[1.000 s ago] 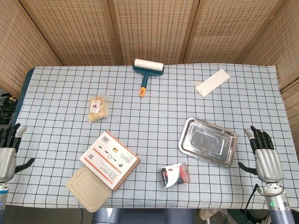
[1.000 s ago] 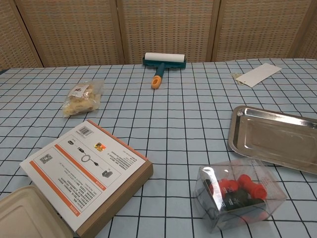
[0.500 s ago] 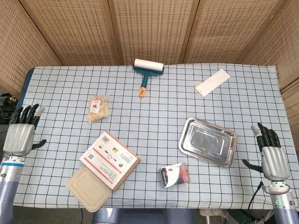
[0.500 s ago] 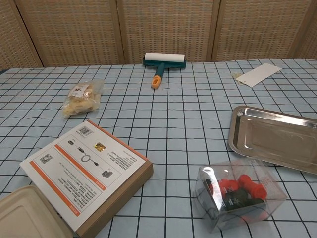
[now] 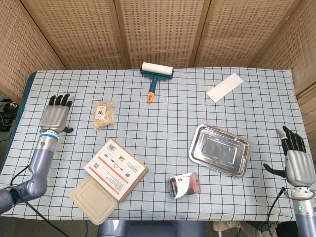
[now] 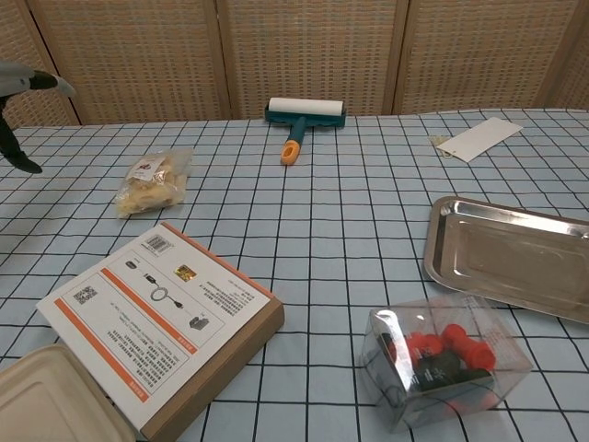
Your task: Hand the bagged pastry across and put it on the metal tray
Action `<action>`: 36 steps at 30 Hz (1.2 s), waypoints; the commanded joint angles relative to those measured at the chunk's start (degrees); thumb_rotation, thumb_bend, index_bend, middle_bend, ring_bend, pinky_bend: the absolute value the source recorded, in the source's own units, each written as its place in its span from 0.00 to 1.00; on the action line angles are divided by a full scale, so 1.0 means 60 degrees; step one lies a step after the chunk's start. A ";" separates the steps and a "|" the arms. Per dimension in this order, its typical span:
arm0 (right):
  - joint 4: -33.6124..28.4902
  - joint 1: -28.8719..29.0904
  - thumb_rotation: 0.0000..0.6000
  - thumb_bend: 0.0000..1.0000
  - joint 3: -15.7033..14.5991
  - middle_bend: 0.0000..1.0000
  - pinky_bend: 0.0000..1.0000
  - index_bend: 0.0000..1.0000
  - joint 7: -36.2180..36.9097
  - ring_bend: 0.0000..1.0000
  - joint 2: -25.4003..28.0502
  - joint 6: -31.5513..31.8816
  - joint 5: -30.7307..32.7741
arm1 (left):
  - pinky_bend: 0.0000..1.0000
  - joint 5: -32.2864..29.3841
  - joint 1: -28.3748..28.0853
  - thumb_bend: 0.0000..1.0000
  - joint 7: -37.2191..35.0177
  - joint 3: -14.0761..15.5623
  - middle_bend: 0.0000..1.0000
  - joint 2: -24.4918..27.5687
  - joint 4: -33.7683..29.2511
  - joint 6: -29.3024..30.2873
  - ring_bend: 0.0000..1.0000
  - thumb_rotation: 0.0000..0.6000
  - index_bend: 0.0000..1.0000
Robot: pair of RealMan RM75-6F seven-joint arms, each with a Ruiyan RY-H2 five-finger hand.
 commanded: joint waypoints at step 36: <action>0.0319 0.0039 1.00 0.12 0.0016 0.00 0.00 0.00 0.0883 0.00 0.0308 -0.0282 0.0029 | 0.27 -0.4079 -0.3981 0.07 0.2187 0.1058 0.05 -0.4580 0.6544 -0.1976 0.11 1.00 0.30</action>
